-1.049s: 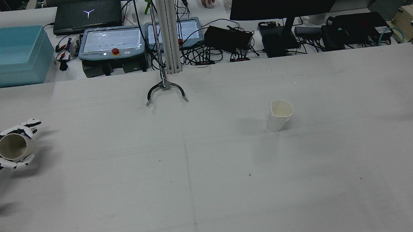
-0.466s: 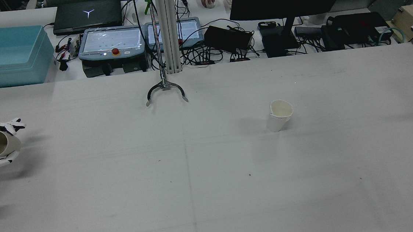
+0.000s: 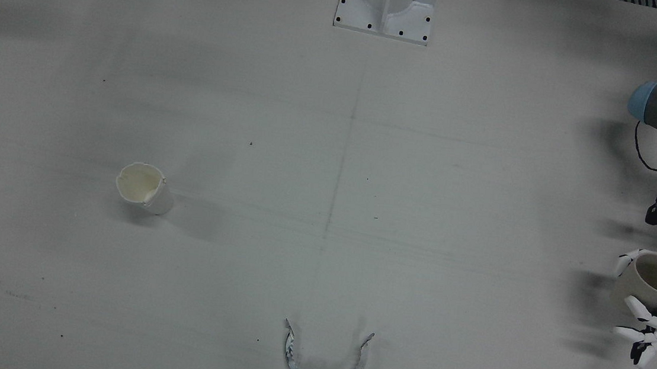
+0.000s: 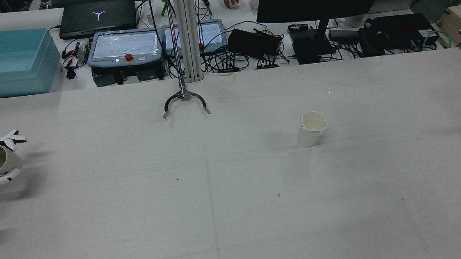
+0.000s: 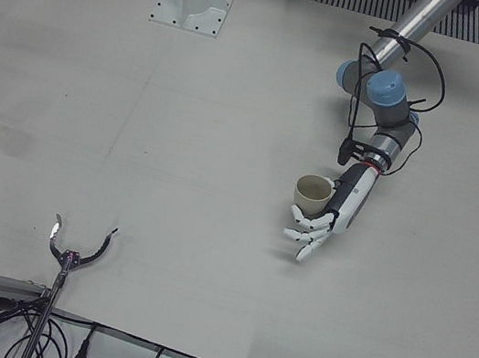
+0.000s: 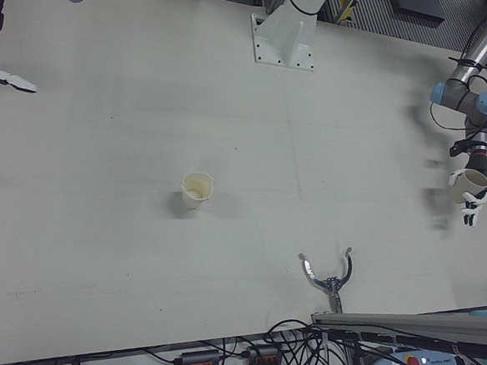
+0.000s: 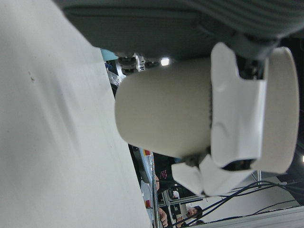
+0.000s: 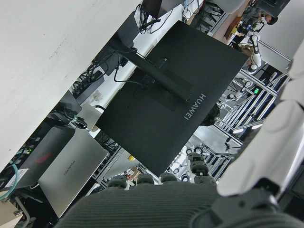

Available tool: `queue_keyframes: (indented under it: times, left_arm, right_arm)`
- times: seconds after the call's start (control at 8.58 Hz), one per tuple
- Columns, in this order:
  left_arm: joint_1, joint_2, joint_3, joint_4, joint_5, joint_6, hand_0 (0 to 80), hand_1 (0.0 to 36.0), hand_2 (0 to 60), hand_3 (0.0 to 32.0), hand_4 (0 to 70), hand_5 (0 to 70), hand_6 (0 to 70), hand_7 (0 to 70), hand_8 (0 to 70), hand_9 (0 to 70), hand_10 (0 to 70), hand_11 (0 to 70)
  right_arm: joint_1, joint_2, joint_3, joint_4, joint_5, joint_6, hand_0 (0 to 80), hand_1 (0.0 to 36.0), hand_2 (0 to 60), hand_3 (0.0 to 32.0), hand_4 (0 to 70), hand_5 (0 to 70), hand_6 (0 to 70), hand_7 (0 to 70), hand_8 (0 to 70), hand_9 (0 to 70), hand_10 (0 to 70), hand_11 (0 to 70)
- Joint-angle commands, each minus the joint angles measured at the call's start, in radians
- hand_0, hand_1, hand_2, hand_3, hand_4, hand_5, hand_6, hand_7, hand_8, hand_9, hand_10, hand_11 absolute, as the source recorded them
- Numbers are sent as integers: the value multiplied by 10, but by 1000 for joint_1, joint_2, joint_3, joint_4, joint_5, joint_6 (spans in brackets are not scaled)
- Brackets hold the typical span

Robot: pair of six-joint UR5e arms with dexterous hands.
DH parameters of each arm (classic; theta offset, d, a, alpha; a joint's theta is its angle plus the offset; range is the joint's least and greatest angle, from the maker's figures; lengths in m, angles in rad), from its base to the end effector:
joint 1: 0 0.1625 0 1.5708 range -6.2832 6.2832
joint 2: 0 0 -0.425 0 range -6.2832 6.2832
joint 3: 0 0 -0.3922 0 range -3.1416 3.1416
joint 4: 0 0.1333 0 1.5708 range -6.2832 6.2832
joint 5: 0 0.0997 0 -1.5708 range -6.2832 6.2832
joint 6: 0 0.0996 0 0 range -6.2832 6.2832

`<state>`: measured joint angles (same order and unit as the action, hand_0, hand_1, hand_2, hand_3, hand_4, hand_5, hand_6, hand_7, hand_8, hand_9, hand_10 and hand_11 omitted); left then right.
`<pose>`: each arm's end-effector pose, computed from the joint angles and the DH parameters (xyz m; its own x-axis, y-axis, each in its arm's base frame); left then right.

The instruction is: Pour water

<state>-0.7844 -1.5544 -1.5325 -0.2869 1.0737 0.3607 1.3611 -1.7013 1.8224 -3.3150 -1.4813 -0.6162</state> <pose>0.2211 -0.4761 0.6858 -0.9458 -0.2180 -0.2408 0.1827 0.2560 -0.9493 0.0500 -0.4481 0.6413 -0.8039 0.1275 0.5810 -0.5826 0.0276 -0.8123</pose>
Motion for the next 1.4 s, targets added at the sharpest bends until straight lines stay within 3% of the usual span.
queue_keyframes:
  times: [0.0,0.23,0.35,0.47,0.58,0.7,1.05,1.28]
  left_arm:
    - [1,0,0,0,0,0,526,125,25,0,610,700,226,329,65,89,47,71]
    - [-1,-1,0,2,0,0,470,90,150,0,591,700,197,317,47,73,38,54]
    - [-1,-1,0,5,0,0,464,115,298,0,611,700,190,307,44,69,40,56]
    - [-2,-1,0,6,-3,-2,453,163,538,0,613,700,182,298,42,65,41,61]
    - [-4,0,-3,11,-4,-2,463,347,600,0,662,700,176,296,51,75,56,93]
    - [-6,0,-3,11,-6,-2,453,360,600,0,700,700,166,295,55,81,66,111]
    - [-4,0,-2,12,-6,-2,239,353,600,0,700,686,157,289,46,74,53,82]
    - [-2,-1,-5,12,-6,-3,268,344,600,0,700,670,157,289,46,73,51,80]
  right_arm:
    - [1,-1,0,0,-1,1,394,80,118,26,6,37,0,0,0,0,0,0]
    - [1,0,0,0,-1,6,397,81,116,28,7,36,0,0,0,0,0,0]
    - [3,0,0,0,-1,7,398,80,113,26,8,37,0,0,0,0,0,0]
    - [1,0,0,0,-1,6,397,80,114,24,8,36,0,0,0,0,0,0]
    - [0,2,0,0,1,7,400,81,114,18,10,42,0,0,0,0,0,0]
    - [0,5,0,0,1,9,401,82,116,24,11,44,0,0,0,0,0,0]
    - [-7,8,-11,0,4,-3,399,81,120,26,15,51,0,0,0,0,0,0]
    - [-39,23,-96,105,63,-5,406,86,131,0,27,49,0,9,1,0,1,11]
